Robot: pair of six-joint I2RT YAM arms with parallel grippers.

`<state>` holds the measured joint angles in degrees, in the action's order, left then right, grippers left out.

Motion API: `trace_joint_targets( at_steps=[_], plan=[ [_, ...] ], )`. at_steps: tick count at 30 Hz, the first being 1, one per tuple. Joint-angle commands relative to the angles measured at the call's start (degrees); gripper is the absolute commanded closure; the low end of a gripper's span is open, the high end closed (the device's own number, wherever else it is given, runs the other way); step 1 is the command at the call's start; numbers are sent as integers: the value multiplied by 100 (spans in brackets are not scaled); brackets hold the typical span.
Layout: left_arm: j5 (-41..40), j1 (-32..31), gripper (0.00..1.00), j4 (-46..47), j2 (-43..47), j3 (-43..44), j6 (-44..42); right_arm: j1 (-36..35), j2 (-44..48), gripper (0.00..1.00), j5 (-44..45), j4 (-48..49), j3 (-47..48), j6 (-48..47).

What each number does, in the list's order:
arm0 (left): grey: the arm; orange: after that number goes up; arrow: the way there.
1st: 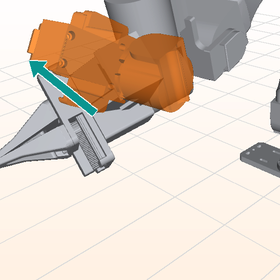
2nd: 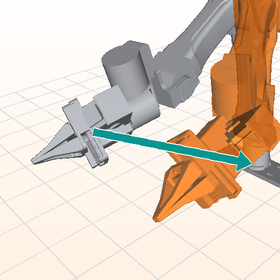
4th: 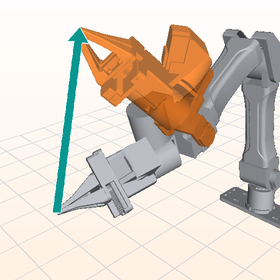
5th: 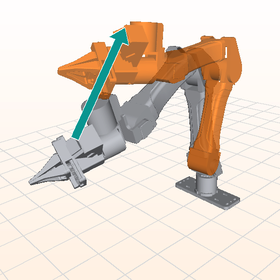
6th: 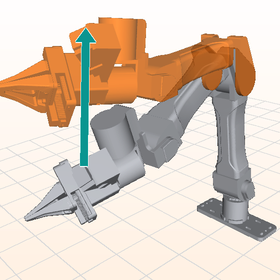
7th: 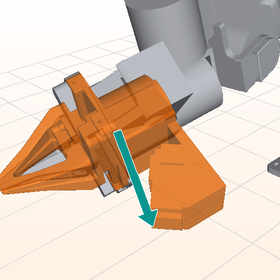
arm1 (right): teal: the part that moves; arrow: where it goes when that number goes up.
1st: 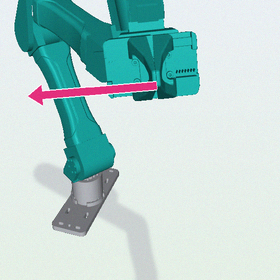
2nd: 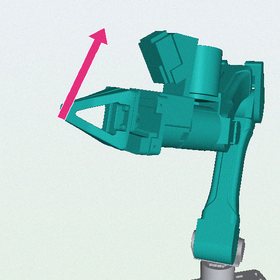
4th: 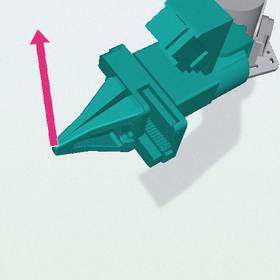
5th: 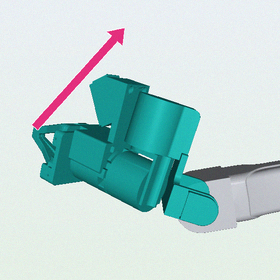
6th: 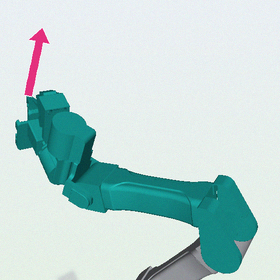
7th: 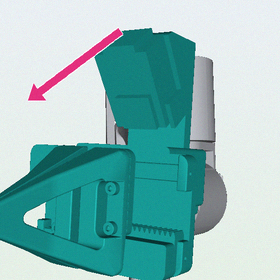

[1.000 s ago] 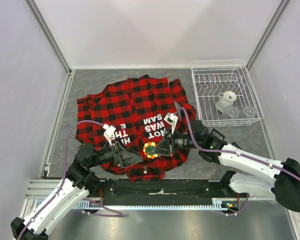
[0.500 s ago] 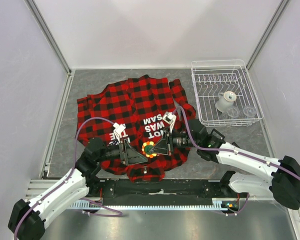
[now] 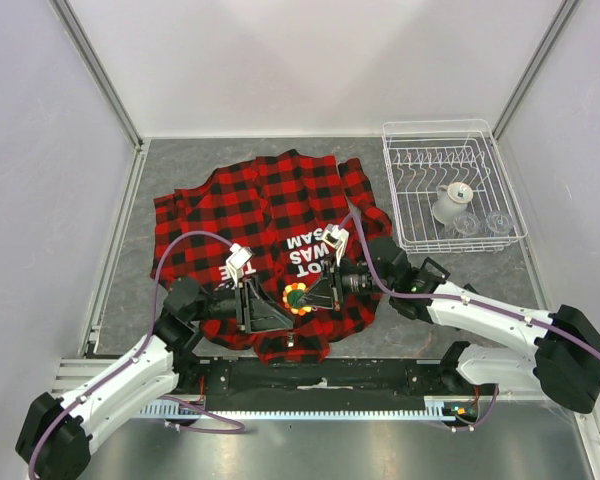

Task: Remove the brooch from the garment

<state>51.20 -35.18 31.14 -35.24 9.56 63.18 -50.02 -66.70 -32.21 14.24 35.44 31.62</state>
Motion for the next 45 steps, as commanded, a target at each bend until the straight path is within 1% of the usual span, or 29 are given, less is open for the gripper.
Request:
trace_joint_targets(
  at_steps=[1, 6, 11, 12, 14, 20, 23, 24, 27, 30, 31, 32, 33, 35, 36, 40, 43, 45],
  plan=[
    [259, -15, 40, 455, -70, 186, 283, 10, -28, 100, -5, 105, 306, -156],
    [189, -15, 38, 464, -456, 467, 37, 10, 7, 100, -172, 132, 235, -165],
    [224, -15, 36, 753, -957, 739, 72, 10, -10, 100, -260, 132, 139, -226],
    [241, -15, 34, 762, -1010, 784, 81, 10, -19, 100, -269, 132, 130, -235],
    [250, -7, 33, 702, -1107, 871, 72, 10, -19, 100, -304, 158, 95, -235],
    [206, -7, 31, 412, -941, 968, -16, 1, 25, 100, -357, 193, 7, -252],
    [215, -7, 30, -36, -634, 1065, -252, 10, 25, 100, -453, 307, -55, -148],
    [198, -7, 29, -403, -537, 1109, -332, 10, 34, 100, -479, 394, -72, -121],
    [267, -7, 26, -958, -150, 1328, -665, 10, 43, 100, -567, 518, -151, -59],
    [294, -7, 24, -1793, 192, 1688, -1122, 10, 34, 100, -673, 606, -204, 20],
    [198, -7, 24, -2543, 280, 1820, -1306, 10, 34, 100, -708, 702, -248, 46],
    [32, -7, 24, -3003, 455, 2126, -1752, 10, 43, 100, -743, 755, -257, 90],
    [-509, -7, 24, -3487, 535, 2277, -1982, 10, 60, 100, -856, 825, -266, 125],
    [-1074, -7, 23, -4645, 667, 2610, -2439, 18, 87, 100, -945, 887, -283, 187],
    [-1347, -7, 21, -4878, 668, 2647, -2537, 10, 104, 100, -1041, 931, -283, 204],
    [-990, -7, 17, -4968, 344, 2533, -2784, 10, 69, 100, -1331, 967, -213, 327],
    [-954, -7, 20, -4959, 194, 2445, -3144, 10, 69, 100, -1429, 853, -143, 302],
    [-744, -7, 23, -4671, 150, 2366, -3347, 10, 78, 100, -1429, 660, -99, 231]
  ],
)
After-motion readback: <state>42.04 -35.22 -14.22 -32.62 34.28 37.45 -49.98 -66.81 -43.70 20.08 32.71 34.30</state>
